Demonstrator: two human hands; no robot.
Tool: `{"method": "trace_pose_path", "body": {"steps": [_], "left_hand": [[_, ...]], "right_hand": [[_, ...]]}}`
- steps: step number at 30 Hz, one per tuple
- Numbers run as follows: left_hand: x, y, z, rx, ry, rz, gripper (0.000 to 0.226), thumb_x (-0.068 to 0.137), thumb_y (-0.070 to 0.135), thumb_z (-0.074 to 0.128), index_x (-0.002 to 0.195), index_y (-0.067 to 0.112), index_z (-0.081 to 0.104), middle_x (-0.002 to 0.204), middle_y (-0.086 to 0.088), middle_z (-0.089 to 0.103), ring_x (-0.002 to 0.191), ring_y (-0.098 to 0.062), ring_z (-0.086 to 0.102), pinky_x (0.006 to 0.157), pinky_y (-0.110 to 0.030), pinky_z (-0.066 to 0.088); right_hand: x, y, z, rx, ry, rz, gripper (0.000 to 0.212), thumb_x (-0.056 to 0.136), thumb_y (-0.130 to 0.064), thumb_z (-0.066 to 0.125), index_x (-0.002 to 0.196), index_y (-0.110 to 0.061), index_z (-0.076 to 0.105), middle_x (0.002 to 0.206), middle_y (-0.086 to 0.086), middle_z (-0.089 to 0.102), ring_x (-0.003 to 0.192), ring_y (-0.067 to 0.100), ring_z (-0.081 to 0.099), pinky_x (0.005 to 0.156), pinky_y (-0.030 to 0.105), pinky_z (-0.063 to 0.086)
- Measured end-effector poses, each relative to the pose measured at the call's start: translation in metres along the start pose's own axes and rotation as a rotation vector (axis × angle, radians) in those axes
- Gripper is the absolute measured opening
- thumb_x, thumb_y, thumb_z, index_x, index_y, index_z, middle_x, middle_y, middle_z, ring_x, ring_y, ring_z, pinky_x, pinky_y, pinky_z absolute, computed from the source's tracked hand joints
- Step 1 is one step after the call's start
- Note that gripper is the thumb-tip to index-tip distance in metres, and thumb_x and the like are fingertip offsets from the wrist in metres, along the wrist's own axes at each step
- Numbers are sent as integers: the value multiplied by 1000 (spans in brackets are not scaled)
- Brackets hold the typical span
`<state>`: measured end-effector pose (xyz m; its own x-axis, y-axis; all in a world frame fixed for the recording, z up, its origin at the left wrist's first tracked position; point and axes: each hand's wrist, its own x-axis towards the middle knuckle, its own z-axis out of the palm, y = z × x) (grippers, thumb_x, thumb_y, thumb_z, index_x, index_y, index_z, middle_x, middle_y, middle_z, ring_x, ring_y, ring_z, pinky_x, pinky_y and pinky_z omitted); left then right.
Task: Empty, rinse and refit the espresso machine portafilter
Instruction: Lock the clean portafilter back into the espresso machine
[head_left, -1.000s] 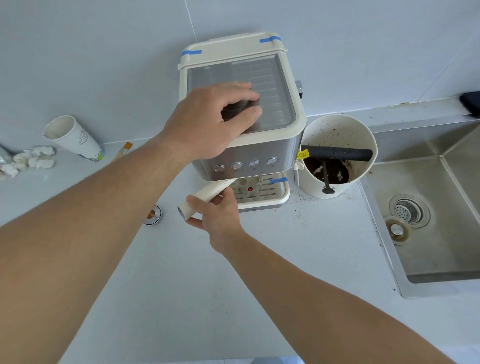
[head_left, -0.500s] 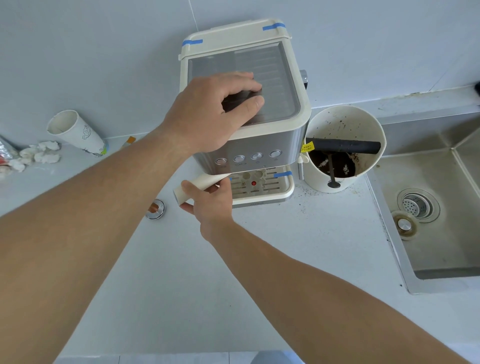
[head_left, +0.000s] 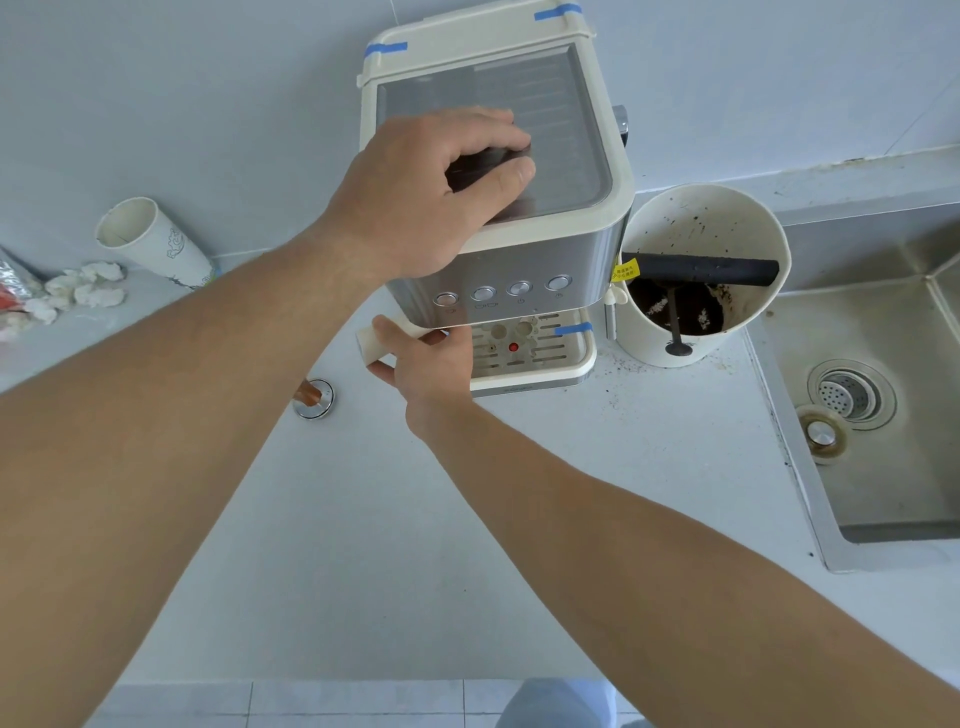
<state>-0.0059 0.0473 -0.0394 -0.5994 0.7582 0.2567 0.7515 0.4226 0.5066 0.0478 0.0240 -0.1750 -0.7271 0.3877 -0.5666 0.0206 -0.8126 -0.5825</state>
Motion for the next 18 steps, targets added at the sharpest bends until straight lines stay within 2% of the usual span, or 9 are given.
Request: {"method": "trace_pose_path", "body": {"steps": [4,11,15,18], "left_hand": [[0,0,1,0,6,2,35,89,47,53,117,32,69,132,12,62,128,5,48,110,-31,37],[-1,0,1,3,8,10,36,90,45,53,118,30,69,132,11,62,128,5,48,110,-28,37],[0,-1,1,8,10,15,38,89,47,52,119,30,68,133,9,61,128,3,49,111,-30,37],[-1,-1,1,16,4,21,37,90,45,52,120,29,68,134,8,61,128,2,49,111,-29,37]], "right_hand": [[-6,9,-2,-25,-39,2,47,80,3,77,115,-15,52,110,10,60,95,21,61,68,41,63],[-12,13,-10,-87,-63,16,45,79,-1,79,113,-9,51,106,10,59,94,23,62,69,42,64],[-14,14,-19,-124,-87,23,48,78,-1,80,116,-10,53,108,11,60,103,31,64,73,46,63],[-16,15,-27,-166,-106,34,46,79,0,78,116,-11,54,109,12,60,97,25,63,75,48,63]]}}
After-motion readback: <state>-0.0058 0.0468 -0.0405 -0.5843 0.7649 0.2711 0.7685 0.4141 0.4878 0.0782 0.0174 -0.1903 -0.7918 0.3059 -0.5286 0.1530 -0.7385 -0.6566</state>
